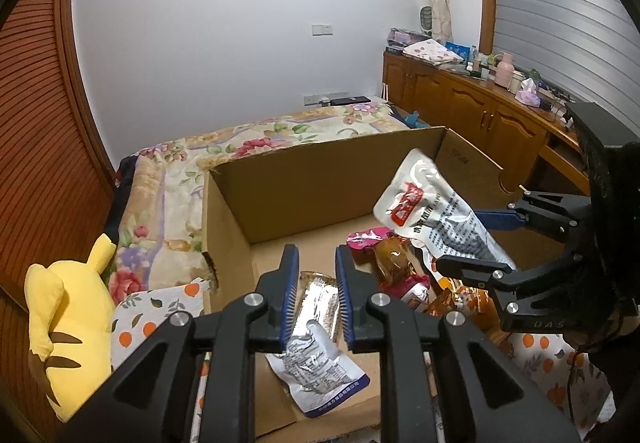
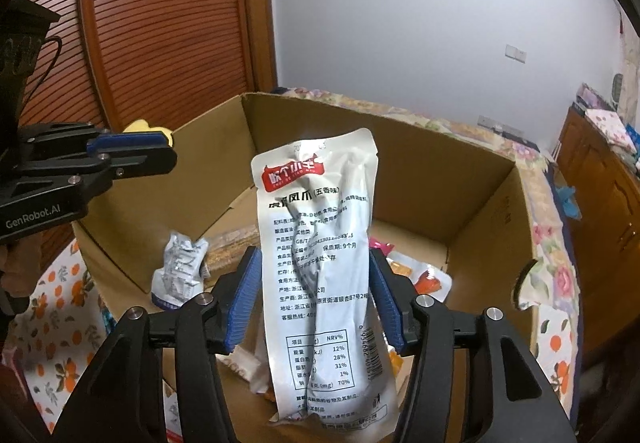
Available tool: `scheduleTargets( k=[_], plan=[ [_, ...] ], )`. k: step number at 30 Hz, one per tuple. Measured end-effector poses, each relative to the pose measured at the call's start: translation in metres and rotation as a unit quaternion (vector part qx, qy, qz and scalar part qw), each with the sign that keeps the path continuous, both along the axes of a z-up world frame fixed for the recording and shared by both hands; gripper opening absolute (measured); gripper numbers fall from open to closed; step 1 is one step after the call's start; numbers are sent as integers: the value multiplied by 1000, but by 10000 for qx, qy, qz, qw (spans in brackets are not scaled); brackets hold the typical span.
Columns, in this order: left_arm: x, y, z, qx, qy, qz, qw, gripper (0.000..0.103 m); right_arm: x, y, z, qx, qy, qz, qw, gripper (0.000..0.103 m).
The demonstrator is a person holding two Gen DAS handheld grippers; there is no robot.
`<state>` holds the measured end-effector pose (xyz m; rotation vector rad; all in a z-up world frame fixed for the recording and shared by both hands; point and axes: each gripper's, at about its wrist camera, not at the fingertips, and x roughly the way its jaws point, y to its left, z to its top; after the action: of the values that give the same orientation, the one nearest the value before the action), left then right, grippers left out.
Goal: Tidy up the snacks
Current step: 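Carry both pouches over the box and open both tools to drop them in, then move both tools back to the remaining snacks on the bedspread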
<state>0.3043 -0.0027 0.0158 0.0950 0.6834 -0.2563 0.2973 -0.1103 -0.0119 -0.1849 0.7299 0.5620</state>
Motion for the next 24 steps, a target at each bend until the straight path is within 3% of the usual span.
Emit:
scheduleTargets(
  k=[4,12,24],
  plan=[
    [-6,4,1,6,-13,62,10000,18,0,0,-1,35,52,-9,10000,63],
    [-30,7,12,-69,-135,110,9998,40,-16,-8,12,210,-99,-96,9997,66],
    [-83,9,28,-8,-361,106,9993,43,-71,-16,49,340,-487,-139,9981,67]
  ],
)
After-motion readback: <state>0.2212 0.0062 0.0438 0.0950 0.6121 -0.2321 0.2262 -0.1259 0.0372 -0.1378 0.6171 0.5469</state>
